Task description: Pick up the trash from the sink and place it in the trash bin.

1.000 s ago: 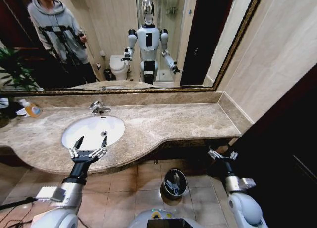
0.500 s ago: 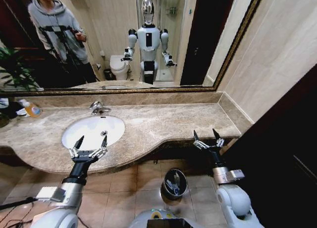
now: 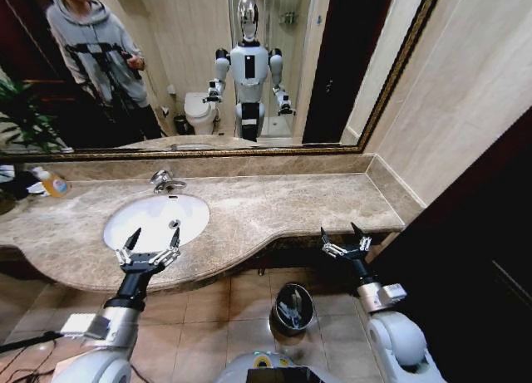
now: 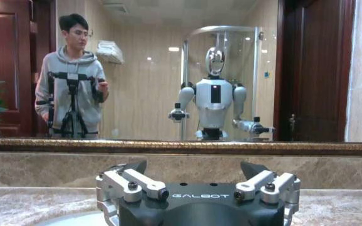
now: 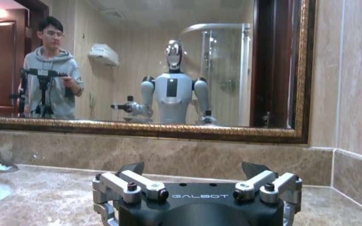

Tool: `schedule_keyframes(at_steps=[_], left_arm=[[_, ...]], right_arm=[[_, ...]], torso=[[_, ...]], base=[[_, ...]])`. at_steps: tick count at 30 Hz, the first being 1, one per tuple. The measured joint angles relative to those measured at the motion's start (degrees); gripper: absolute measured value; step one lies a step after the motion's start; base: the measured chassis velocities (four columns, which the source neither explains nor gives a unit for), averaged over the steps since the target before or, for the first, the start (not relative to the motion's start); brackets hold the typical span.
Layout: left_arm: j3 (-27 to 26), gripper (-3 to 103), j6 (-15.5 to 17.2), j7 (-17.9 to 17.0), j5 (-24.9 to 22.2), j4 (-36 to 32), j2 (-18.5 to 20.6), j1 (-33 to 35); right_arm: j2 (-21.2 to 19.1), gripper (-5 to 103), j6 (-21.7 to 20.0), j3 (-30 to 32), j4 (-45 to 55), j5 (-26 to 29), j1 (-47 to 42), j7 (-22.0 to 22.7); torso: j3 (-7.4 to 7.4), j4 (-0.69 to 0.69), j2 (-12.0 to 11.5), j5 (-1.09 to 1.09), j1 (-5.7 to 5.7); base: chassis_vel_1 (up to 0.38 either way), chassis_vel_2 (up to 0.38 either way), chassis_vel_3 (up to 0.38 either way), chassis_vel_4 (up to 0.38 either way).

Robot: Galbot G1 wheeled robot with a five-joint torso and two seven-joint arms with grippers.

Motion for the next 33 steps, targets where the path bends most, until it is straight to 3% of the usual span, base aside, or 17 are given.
schedule_keyframes(at_steps=[33], left_arm=[[0.0, 100, 0.0, 0.0, 0.0, 0.0, 0.0, 0.0]], right_arm=[[0.6, 100, -0.3, -0.2, 0.7, -0.5, -0.1, 0.1]], torso=[[0.00, 0.00, 0.0, 0.00, 0.00]], base=[[0.000, 0.000, 0.000, 0.000]])
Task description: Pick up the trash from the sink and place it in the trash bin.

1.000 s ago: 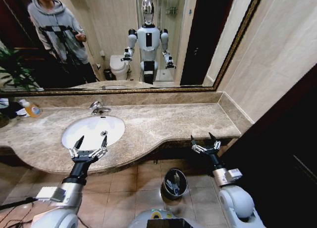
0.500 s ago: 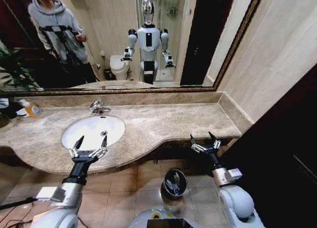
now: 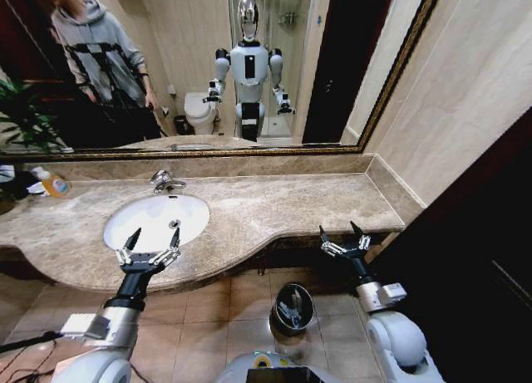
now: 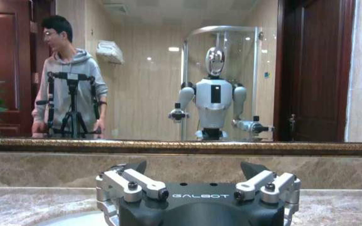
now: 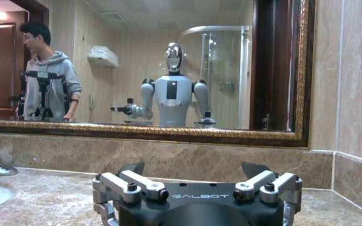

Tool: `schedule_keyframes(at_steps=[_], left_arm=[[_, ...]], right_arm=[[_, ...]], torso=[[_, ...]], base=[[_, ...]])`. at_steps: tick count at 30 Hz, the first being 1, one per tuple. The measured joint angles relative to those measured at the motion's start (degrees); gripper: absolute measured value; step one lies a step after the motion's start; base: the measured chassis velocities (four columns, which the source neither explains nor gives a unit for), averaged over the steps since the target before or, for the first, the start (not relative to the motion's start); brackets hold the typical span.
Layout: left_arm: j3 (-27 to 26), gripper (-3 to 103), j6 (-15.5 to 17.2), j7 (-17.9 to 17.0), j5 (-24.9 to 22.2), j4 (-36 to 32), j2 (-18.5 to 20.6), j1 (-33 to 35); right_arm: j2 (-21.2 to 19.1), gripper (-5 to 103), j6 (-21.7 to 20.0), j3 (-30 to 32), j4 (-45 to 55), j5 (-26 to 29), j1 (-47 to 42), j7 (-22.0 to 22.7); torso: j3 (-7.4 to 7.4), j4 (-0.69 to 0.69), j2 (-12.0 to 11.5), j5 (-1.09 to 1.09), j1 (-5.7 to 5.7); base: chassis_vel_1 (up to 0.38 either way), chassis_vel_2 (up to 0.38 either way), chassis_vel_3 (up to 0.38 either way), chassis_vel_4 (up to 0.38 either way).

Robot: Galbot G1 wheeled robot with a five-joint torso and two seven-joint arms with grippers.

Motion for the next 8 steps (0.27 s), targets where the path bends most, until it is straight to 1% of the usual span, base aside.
schedule_keyframes(at_steps=[8], left_arm=[[0.0, 100, 0.0, 0.0, 0.0, 0.0, 0.0, 0.0]], right_arm=[[0.0, 100, 0.0, 0.0, 0.0, 0.0, 0.0, 0.0]], torso=[[0.00, 0.00, 0.0, 0.00, 0.00]], base=[[0.000, 0.000, 0.000, 0.000]])
